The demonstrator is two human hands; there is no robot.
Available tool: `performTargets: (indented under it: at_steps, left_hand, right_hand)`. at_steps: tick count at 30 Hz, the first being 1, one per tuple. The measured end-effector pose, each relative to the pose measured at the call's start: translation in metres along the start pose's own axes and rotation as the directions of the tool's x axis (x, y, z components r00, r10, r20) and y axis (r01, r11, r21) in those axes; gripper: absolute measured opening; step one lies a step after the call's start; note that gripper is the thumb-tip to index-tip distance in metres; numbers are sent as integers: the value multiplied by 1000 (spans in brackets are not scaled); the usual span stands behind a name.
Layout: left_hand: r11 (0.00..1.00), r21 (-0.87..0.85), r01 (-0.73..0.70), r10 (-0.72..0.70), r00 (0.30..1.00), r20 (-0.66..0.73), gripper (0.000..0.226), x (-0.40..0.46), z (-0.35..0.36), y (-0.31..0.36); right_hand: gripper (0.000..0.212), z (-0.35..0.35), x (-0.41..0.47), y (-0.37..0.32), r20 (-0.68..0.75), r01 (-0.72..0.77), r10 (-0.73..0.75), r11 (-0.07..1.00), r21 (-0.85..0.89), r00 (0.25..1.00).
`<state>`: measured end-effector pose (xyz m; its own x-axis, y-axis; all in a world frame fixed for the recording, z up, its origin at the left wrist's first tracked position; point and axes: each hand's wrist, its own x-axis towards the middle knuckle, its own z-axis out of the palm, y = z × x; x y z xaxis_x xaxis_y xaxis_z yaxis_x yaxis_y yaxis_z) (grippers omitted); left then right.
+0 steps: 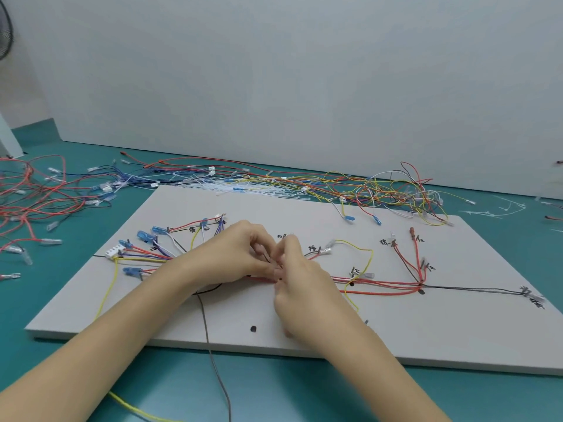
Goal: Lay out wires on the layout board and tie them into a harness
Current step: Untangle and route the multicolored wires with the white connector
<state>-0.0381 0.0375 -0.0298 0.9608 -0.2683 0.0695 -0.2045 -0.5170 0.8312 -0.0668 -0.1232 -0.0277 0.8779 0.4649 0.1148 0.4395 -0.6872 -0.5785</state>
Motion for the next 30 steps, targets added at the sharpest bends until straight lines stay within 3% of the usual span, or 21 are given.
performTargets:
  at_steps: [7,14,17,19,30]
  left_hand:
    - [999,31,-20,20,1000,-18,19,3,8,2]
    - [999,40,22,-20,999,-48,17,5,12,1]
    - [999,44,25,-23,999,-44,17,6,11,1]
    - [999,42,28,-26,999,-44,16,6,12,1]
    - [999,33,34,-32,998,-52,15,6,12,0]
  right_hand:
    - [32,-25,-2,22,174,-205,186,974,94,967]
    - [20,-68,1,45,257,-328,330,943,-50,908]
    - [9,-87,-5,55,202,-377,401,914,-147,893]
    - [12,-94,-9,62,135,-396,424,898,-194,895]
    - [23,-103,-11,98,-52,-425,423,904,-40,905]
